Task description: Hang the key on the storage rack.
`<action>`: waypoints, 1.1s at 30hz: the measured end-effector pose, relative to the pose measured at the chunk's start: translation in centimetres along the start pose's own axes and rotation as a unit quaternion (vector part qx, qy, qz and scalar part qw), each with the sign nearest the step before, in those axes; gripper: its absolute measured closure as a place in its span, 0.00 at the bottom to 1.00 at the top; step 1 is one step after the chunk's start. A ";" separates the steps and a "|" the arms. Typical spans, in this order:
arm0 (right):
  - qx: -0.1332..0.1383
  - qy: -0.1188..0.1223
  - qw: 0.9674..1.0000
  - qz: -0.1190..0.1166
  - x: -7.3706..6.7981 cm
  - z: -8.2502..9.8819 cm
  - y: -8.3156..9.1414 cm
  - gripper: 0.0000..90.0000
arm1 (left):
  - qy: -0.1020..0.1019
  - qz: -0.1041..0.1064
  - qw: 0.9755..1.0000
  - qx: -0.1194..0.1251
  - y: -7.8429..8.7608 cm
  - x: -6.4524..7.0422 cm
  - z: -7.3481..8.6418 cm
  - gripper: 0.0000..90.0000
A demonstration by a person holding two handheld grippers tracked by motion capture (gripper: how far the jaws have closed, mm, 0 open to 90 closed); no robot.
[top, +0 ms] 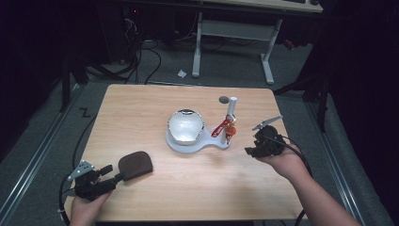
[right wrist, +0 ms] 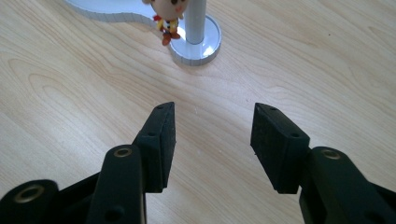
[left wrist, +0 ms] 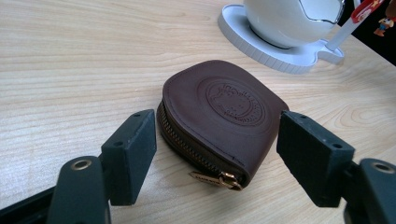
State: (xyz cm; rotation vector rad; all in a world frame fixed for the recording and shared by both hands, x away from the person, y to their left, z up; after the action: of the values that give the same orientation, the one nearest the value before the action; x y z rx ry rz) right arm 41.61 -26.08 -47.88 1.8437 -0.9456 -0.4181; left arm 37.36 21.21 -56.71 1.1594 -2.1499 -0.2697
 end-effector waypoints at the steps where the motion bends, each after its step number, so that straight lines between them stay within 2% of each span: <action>1: 0.000 0.000 1.000 0.000 0.0 0.0 0.0 0.55 | 0.001 0.000 1.000 0.000 0.0 0.0 0.0 0.32; 2: 0.005 0.003 1.000 0.013 -0.1 0.7 -0.3 0.54 | 0.001 -0.001 1.000 0.001 0.0 0.0 0.0 0.32; 3: 0.005 0.003 1.000 0.013 -0.1 0.7 -0.3 0.54 | 0.000 -0.001 1.000 0.001 0.0 0.0 0.0 0.32; 9: 0.044 0.007 0.998 0.037 -0.9 2.6 -1.0 0.54 | 0.001 -0.003 1.000 -0.001 -0.1 0.0 0.0 0.32; 15: 0.068 -0.005 0.997 0.041 -1.8 5.1 -2.6 0.55 | 0.002 -0.005 1.000 -0.002 -0.2 0.0 0.1 0.32; 22: 0.092 -0.006 0.994 0.052 -2.6 6.5 -3.9 0.54 | 0.001 -0.010 1.000 -0.004 -0.4 -0.1 0.1 0.30; 23: 0.113 -0.013 0.992 0.049 -3.1 6.8 -4.3 0.53 | 0.001 -0.013 1.000 -0.005 -0.5 -0.2 0.1 0.30; 24: 0.113 -0.013 0.992 0.049 -3.1 6.8 -4.3 0.53 | 0.001 -0.015 1.000 -0.006 -0.5 -0.2 0.1 0.30; 25: 0.123 -0.018 0.991 0.052 -3.2 6.9 -4.4 0.53 | 0.000 -0.016 1.000 -0.005 -0.5 -0.2 0.1 0.29; 27: 0.158 -0.055 0.985 0.044 -3.8 7.5 -5.0 0.53 | -0.003 -0.020 1.000 -0.006 -0.5 -0.3 0.0 0.28; 28: 0.168 -0.063 0.983 0.045 -4.1 7.8 -5.3 0.53 | -0.004 -0.021 1.000 -0.006 -0.5 -0.3 0.0 0.28; 29: 0.184 -0.069 0.979 0.046 -5.0 9.1 -6.0 0.58 | -0.004 -0.023 1.000 -0.005 -0.5 -0.4 0.0 0.27; 30: 0.184 -0.069 0.979 0.046 -5.0 9.1 -6.0 0.58 | -0.004 -0.023 1.000 -0.005 -0.5 -0.4 0.0 0.27; 31: 0.176 -0.066 0.981 0.040 -5.2 9.4 -6.1 0.56 | -0.003 -0.024 1.000 -0.003 -0.5 -0.4 0.0 0.27; 32: 0.177 -0.057 0.982 0.046 -5.1 9.4 -5.6 0.55 | -0.003 -0.025 1.000 0.000 -0.5 -0.4 -0.1 0.27; 33: 0.192 -0.041 0.978 0.071 -4.8 9.4 -4.9 0.55 | -0.005 -0.026 1.000 0.001 -0.5 -0.4 -0.2 0.27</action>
State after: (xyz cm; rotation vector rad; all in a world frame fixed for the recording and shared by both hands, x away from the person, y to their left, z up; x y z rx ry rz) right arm 34.59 -27.15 -57.02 2.0985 -1.2747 -0.2347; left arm 37.93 21.24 -56.96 1.2174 -2.1313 -0.2969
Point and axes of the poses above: each handheld gripper's, and its own axes: y roughly backward along the jaws, z roughly out of its underside, x roughly to its right, the point moved 9 cm from there along -y, roughly forward along the jaws, and after that the axes turned 9 degrees about y, right-handed, at the moved point
